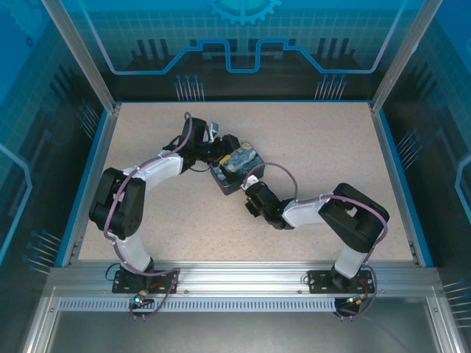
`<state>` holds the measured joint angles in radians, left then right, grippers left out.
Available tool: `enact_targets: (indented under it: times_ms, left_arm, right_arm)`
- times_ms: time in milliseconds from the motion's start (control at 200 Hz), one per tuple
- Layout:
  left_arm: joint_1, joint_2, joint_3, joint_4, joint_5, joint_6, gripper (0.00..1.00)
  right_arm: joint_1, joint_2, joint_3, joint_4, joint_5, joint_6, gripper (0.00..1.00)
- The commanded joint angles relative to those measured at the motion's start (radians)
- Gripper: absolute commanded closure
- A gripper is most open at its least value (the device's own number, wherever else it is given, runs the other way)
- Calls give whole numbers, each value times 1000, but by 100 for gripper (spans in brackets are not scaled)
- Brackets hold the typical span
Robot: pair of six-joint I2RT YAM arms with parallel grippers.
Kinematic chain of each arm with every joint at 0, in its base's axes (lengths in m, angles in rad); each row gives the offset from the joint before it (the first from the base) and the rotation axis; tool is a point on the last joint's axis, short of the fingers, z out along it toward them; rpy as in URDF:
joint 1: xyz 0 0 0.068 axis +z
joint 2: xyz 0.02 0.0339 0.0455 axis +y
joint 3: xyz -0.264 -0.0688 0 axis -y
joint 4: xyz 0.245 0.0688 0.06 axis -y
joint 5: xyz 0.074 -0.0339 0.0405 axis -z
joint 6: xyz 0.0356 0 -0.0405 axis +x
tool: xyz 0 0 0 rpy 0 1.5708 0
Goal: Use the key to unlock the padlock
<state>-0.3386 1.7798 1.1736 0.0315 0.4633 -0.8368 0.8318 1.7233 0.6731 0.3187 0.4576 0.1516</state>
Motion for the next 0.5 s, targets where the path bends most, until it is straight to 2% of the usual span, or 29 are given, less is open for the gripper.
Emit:
enact_targets:
  times_ms: [0, 125, 230, 495]
  left_arm:
    - [-7, 20, -5, -24, -18, 14, 29]
    - [-6, 21, -15, -23, -21, 16, 29]
    - [-7, 19, -27, -19, -21, 18, 29]
    - [-6, 18, -35, -13, -22, 14, 29]
  right_arm:
    - [-43, -44, -30, 82, -145, 5, 89]
    - [-88, -64, -49, 110, -267, 27, 95]
    - [-115, -73, -53, 116, -320, 44, 95]
    - [-83, -69, -35, 69, -173, -6, 57]
